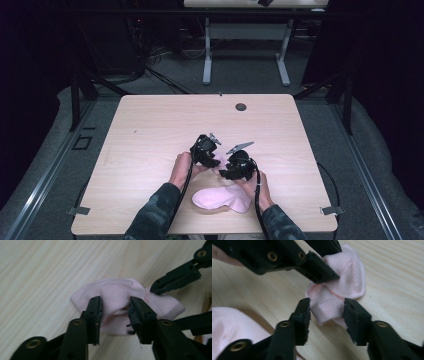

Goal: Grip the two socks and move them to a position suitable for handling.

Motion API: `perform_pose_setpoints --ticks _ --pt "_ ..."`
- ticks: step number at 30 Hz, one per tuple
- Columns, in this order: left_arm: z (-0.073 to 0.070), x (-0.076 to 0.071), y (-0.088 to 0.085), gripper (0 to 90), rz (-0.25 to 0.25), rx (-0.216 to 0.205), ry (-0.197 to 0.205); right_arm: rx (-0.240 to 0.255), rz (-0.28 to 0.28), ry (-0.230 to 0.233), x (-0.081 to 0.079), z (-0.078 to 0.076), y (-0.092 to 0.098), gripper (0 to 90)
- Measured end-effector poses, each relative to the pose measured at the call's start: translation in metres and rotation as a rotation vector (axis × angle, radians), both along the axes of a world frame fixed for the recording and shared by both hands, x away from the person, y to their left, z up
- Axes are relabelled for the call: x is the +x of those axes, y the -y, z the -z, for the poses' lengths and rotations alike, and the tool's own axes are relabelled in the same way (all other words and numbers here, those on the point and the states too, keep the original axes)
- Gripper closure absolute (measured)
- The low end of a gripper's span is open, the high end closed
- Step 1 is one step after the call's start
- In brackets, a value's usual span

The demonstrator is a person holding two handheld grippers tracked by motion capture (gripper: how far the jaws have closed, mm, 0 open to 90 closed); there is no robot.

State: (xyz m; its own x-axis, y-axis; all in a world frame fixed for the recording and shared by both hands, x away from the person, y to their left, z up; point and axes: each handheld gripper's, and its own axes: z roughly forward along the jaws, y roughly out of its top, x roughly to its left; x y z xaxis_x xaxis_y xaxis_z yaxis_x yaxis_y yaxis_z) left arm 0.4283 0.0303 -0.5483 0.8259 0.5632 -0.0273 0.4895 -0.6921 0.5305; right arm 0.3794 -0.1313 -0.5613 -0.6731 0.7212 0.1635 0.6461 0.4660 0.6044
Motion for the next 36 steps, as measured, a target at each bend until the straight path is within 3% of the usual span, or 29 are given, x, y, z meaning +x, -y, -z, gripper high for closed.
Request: perform_pose_setpoints --ticks 7,12,13,14,15,17,19,23,25,28,31,33,36 --pt "0.006 -0.001 -0.001 79.3 -0.028 -0.037 -0.01 0.001 0.0 0.006 0.002 0.003 0.0 80.5" --pt "-0.003 -0.009 -0.022 79.9 -0.105 -0.167 0.0 -0.018 0.012 0.024 -0.002 -0.001 0.007 82.0" --pt "-0.003 -0.009 -0.022 79.8 -0.105 -0.167 0.0 -0.018 0.012 0.024 -0.002 -0.001 0.007 82.0" --pt "-0.008 -0.015 -0.032 79.5 -0.137 -0.224 -0.002 -0.015 0.017 0.051 -0.008 -0.008 0.013 82.0" --pt "-0.01 -0.018 -0.036 79.3 -0.147 -0.251 -0.006 -0.021 0.018 0.062 -0.01 -0.01 0.015 82.0" --pt "-0.011 -0.024 -0.041 78.6 -0.151 -0.274 -0.012 -0.019 0.018 0.075 -0.013 -0.015 0.019 81.9" --pt "-0.011 -0.032 -0.044 77.1 -0.162 -0.277 -0.012 -0.017 0.009 0.08 -0.016 -0.019 0.022 81.6" --pt "-0.004 -0.044 -0.054 69.3 -0.2 -0.216 -0.017 -0.048 -0.014 0.064 -0.023 -0.015 0.024 79.4" --pt "-0.001 -0.046 -0.061 64.9 -0.209 -0.222 -0.036 -0.054 -0.054 0.033 -0.025 -0.011 0.024 74.0" --pt "-0.007 -0.05 -0.068 57.8 -0.226 -0.229 -0.025 -0.041 -0.088 0.019 -0.029 -0.013 0.026 65.2" --pt "-0.016 -0.05 -0.071 51.0 -0.242 -0.231 0.007 0.021 -0.08 0.022 -0.032 -0.022 0.035 57.8" --pt "-0.019 -0.046 -0.073 47.2 -0.262 -0.24 0.016 0.067 -0.061 0.038 -0.031 -0.027 0.043 57.5" --pt "-0.021 -0.033 -0.077 43.9 -0.307 -0.248 0.014 0.063 -0.006 0.039 -0.026 -0.031 0.054 57.6"
